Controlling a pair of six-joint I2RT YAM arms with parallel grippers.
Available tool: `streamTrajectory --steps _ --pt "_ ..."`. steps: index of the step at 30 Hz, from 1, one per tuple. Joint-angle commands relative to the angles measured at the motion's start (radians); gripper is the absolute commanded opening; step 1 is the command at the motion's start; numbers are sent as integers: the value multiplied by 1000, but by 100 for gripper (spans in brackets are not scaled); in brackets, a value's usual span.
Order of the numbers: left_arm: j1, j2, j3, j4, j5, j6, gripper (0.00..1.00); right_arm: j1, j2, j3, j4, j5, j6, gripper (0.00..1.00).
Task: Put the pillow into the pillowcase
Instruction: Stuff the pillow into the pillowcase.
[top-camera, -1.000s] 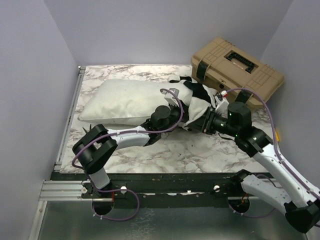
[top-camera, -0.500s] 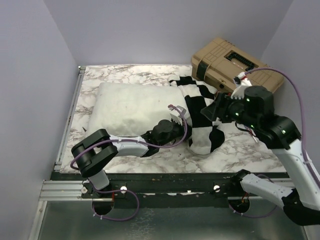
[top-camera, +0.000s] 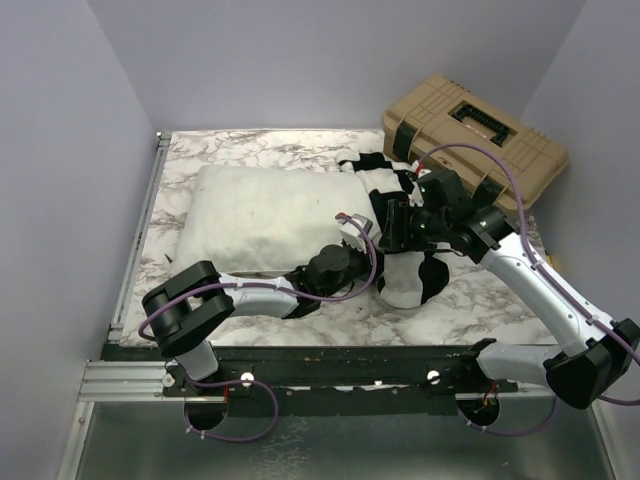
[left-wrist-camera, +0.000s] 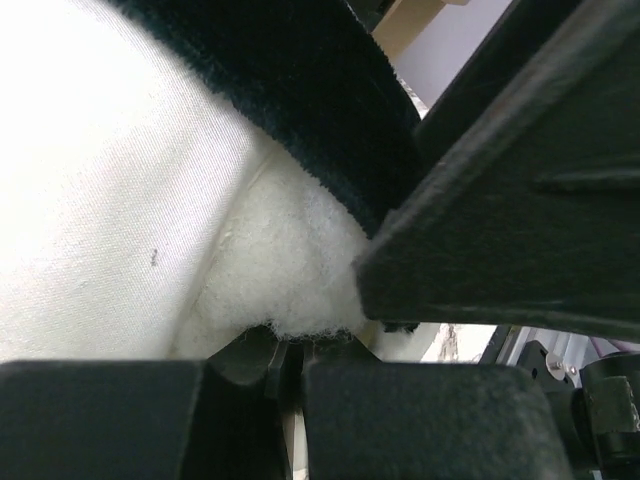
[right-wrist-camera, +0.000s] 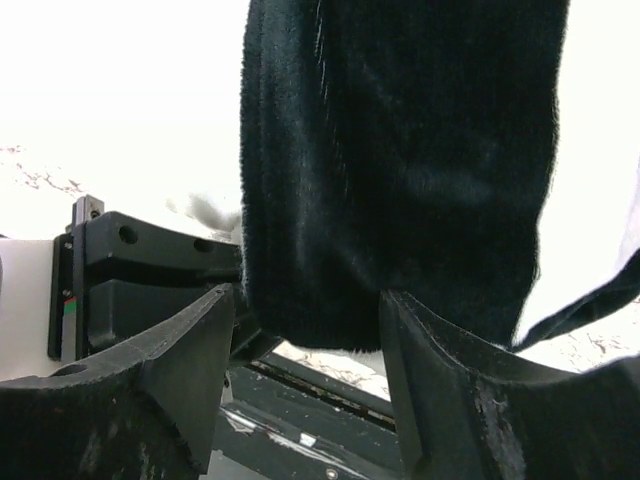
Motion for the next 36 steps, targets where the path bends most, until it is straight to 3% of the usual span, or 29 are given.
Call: streamTrajectory --steps 1,3,5,8,16,21,24,27,28,31,33,36 --pt "-12 -14 -4 -10 -58 4 0 18 45 -35 70 20 -14 61" --pt "-16 -16 -4 -10 -61 5 0 24 59 -40 73 43 -21 49" --pt "-17 -16 -4 -10 -66 4 0 25 58 -33 69 45 -25 26" --pt "-20 -21 -4 -10 -74 3 0 26 34 17 37 -2 -28 10" --pt "-25 2 52 -8 -87 7 0 26 -82 76 141 -366 61 10" --pt "-38 51 130 -8 -124 -3 0 26 -127 -42 352 -552 198 10" --pt "-47 72 173 -8 -130 -18 0 26 -137 -103 412 -553 218 2" --pt "-52 34 157 -9 -147 -29 0 23 -112 -125 305 -374 173 0" --pt "-52 4 138 -13 -150 -18 3 22 -95 -133 271 -309 161 0" --pt "-53 -139 88 -133 -148 -10 39 11 -35 -199 286 -226 154 0" --pt "-53 -238 110 -344 -145 -34 52 8 13 -239 346 -224 164 0" --pt "-52 -344 219 -780 -111 -68 61 7 100 -252 399 -235 172 0"
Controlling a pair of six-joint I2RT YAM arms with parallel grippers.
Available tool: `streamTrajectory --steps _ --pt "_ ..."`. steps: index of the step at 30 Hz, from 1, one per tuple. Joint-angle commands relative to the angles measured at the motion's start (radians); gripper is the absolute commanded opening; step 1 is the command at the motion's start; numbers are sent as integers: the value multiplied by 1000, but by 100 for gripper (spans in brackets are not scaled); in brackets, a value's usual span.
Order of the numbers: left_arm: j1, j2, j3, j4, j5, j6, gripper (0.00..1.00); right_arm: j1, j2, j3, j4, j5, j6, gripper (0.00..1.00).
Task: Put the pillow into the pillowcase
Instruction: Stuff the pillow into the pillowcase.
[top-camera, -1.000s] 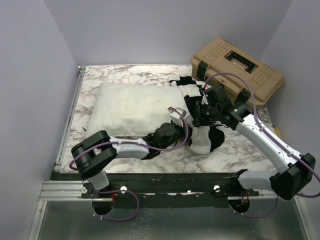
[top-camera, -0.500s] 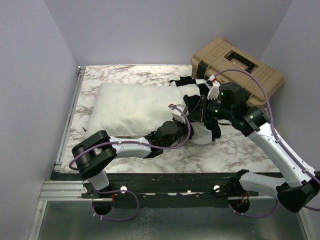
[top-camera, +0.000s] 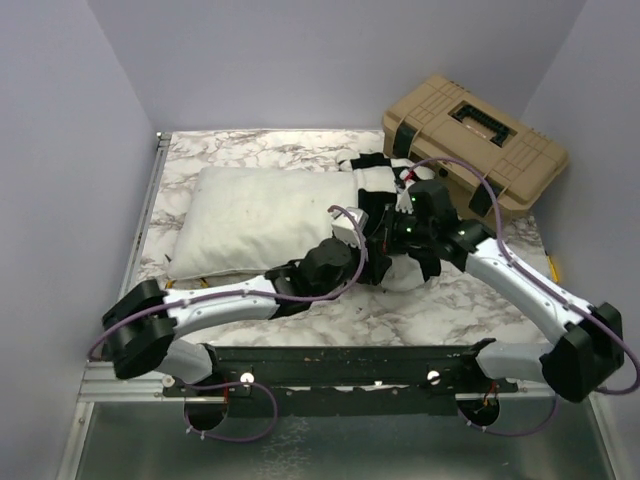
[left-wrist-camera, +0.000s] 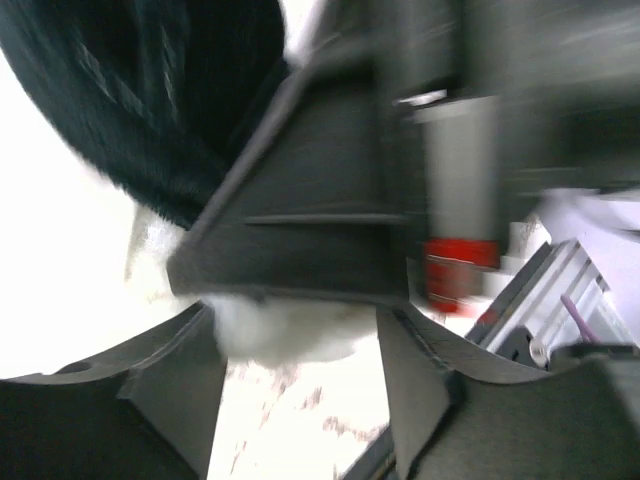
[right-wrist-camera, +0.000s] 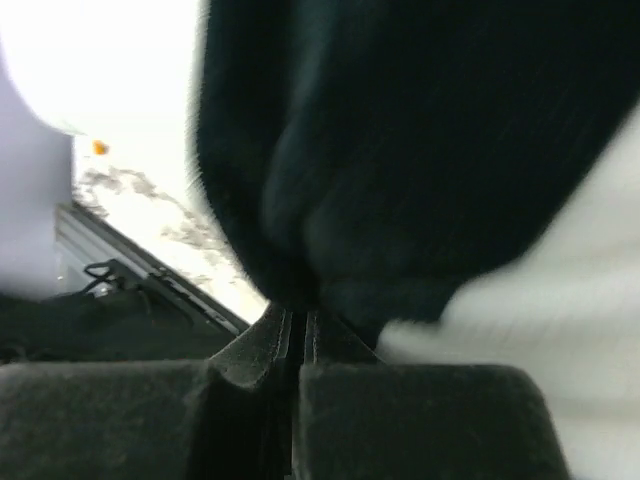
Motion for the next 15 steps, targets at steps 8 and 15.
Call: streamTrajectory --steps 8,15 --pt "12 -462 294 -1174 -133 -113 94 14 186 -19 28 -3 3 0" --pt "313 -382 336 -1443 -207 -9 98 15 123 -21 -10 -29 13 0"
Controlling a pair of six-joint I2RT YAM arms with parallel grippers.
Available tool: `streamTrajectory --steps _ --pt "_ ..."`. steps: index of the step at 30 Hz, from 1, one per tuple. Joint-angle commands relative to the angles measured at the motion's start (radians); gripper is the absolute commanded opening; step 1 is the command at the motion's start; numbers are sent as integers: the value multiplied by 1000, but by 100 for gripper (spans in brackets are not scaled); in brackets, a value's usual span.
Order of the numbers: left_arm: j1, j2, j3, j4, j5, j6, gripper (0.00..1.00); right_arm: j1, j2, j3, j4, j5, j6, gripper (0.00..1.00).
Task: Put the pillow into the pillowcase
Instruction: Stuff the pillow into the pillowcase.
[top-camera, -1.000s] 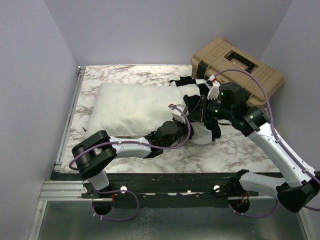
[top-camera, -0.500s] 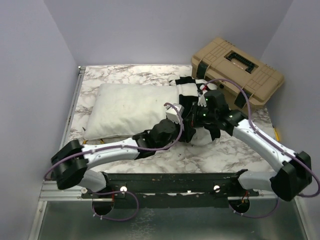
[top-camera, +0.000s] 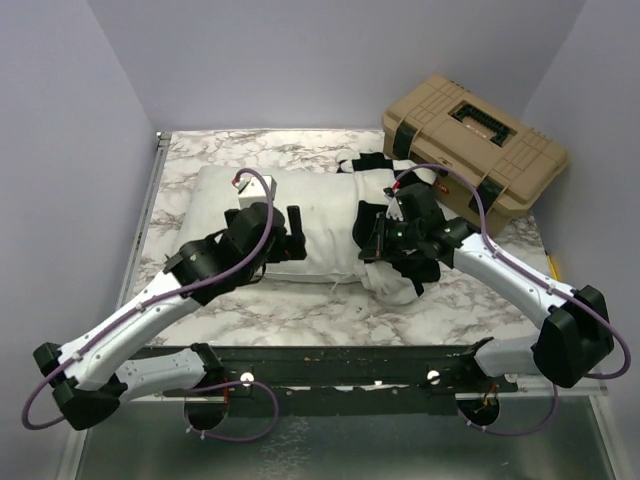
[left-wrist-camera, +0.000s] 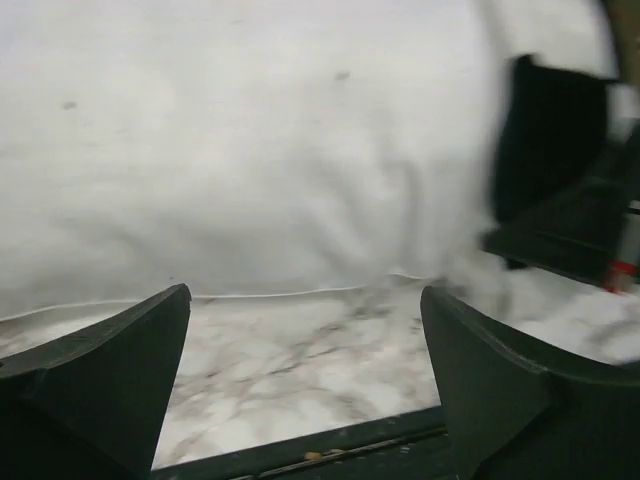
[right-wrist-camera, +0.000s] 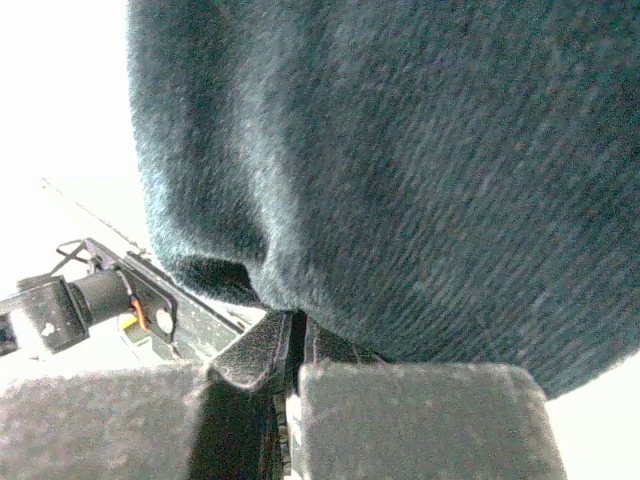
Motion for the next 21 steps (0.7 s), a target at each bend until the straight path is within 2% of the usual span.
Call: streamTrajectory --steps 1,7,9,10,13,14,17,21 --pt "227 129 -30 -257 10 102 98 1 -48 8 -22 -17 0 0" --pt "496 294 -137 -54 235 223 99 1 -60 14 -26 -42 4 0" --pt "536 330 -181 80 350 239 94 0 -49 39 -26 -76 -7 0" --pt "538 346 -198 147 407 244 81 1 -39 59 -25 -104 -12 0" --pt "526 347 -232 362 601 189 17 1 4 140 -8 -219 -15 0" --pt "513 338 -234 422 653 157 2 2 23 174 -3 -269 -15 0" --pt "401 294 -215 547 642 62 0 12 84 275 25 -398 12 0" --pt "223 263 -146 602 463 -8 0 45 149 402 108 -509 86 0"
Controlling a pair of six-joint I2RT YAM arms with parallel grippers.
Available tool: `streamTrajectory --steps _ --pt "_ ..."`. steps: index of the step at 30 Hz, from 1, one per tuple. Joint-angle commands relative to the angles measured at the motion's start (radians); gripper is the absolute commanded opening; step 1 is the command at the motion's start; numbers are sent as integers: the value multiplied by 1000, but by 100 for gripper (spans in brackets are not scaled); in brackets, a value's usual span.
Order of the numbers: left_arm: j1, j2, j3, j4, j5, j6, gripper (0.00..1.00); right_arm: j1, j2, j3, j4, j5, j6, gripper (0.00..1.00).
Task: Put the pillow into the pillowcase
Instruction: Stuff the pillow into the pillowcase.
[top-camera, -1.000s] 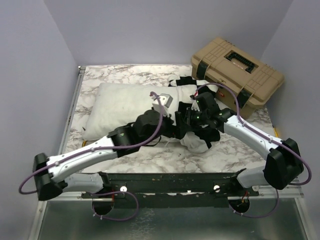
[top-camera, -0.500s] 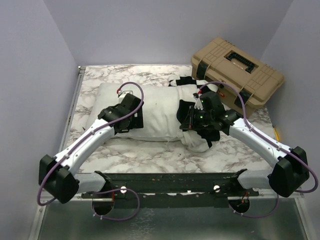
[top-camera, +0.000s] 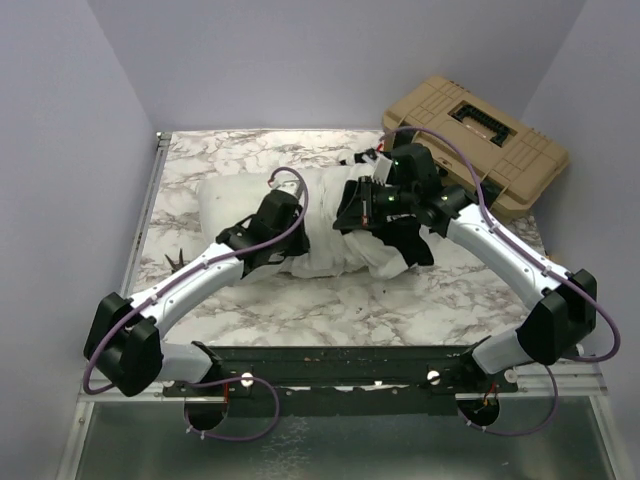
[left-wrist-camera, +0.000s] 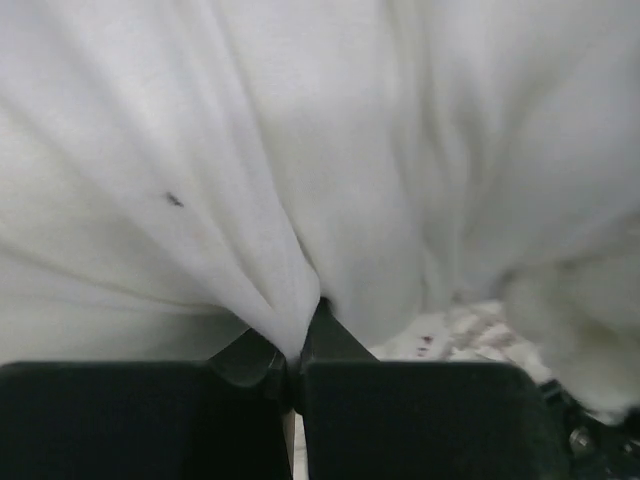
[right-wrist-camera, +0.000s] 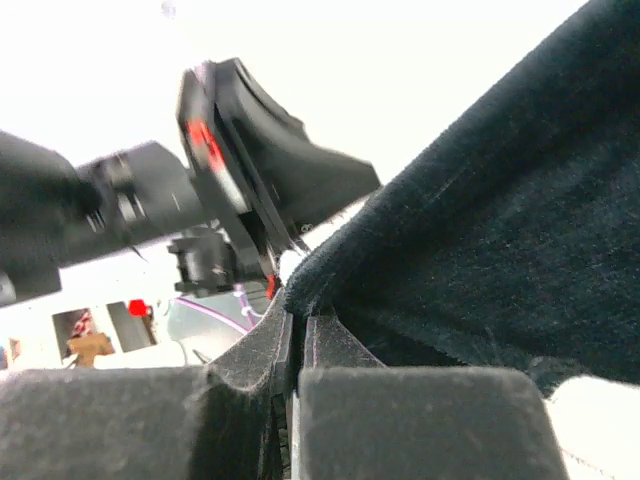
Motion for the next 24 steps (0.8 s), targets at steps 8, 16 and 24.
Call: streamTrajectory --steps 8,16,24 --pt "-264 -153 98 297 -196 -232 0 68 59 67 179 -200 132 1" --pt "-272 -340 -98 251 -342 -266 0 70 -63 -2 -253 359 -95 32" --pt "-275 -350 -165 240 -361 -243 0 69 -237 -42 -370 624 -144 76"
